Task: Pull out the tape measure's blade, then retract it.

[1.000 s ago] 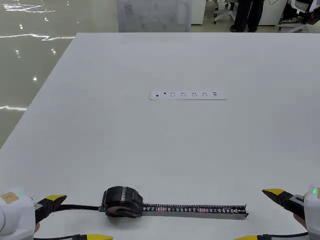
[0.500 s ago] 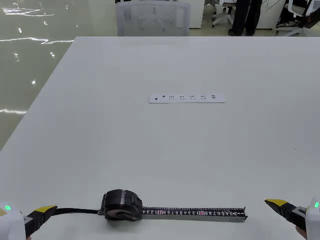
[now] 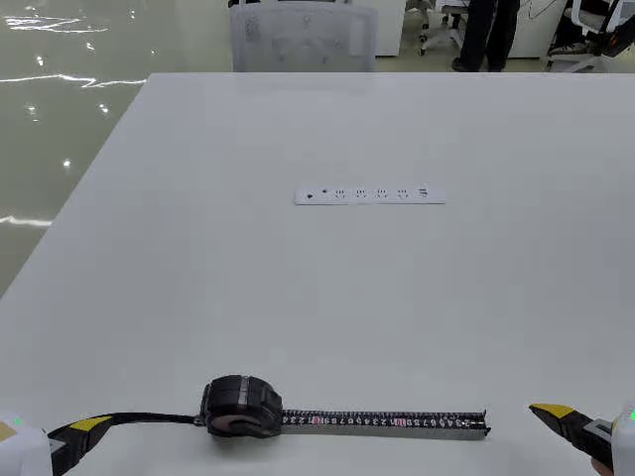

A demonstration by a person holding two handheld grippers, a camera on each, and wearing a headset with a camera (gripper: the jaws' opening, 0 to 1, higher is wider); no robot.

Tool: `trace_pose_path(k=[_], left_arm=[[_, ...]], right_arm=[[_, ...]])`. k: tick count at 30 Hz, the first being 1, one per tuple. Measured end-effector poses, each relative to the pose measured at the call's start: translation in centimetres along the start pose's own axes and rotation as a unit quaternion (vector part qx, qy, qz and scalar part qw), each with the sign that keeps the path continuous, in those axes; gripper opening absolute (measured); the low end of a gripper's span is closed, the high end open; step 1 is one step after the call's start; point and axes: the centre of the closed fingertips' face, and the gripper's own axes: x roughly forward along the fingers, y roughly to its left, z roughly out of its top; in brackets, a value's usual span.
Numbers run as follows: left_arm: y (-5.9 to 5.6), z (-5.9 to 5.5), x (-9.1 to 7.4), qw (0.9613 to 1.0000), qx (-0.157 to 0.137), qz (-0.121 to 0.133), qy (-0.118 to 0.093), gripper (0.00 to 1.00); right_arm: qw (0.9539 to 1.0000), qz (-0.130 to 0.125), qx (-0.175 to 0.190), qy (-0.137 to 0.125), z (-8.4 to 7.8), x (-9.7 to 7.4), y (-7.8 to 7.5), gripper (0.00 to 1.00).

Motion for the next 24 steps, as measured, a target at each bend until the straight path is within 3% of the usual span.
trace_pose_path(k=[14, 19, 24], left_arm=[[-0.7, 0.9, 0.7, 1.0000, -0.006, -0.001, 0.002, 0.96], [-1.4, 1.3, 1.3, 0.9999, -0.002, -0.004, 0.009, 0.96], [-1.3, 1.6, 1.9, 0.9999, -0.004, 0.002, 0.012, 0.95]], right_arm=[[1.0000, 0.007, -0.004, -0.006, 0.6, 0.1, 0.1, 0.95], [1.0000, 0.007, -0.002, -0.007, 0.6, 0.2, 0.1, 0.95], [0.9999, 0.004, -0.003, -0.012, 0.9, 0.2, 0.0, 0.95]])
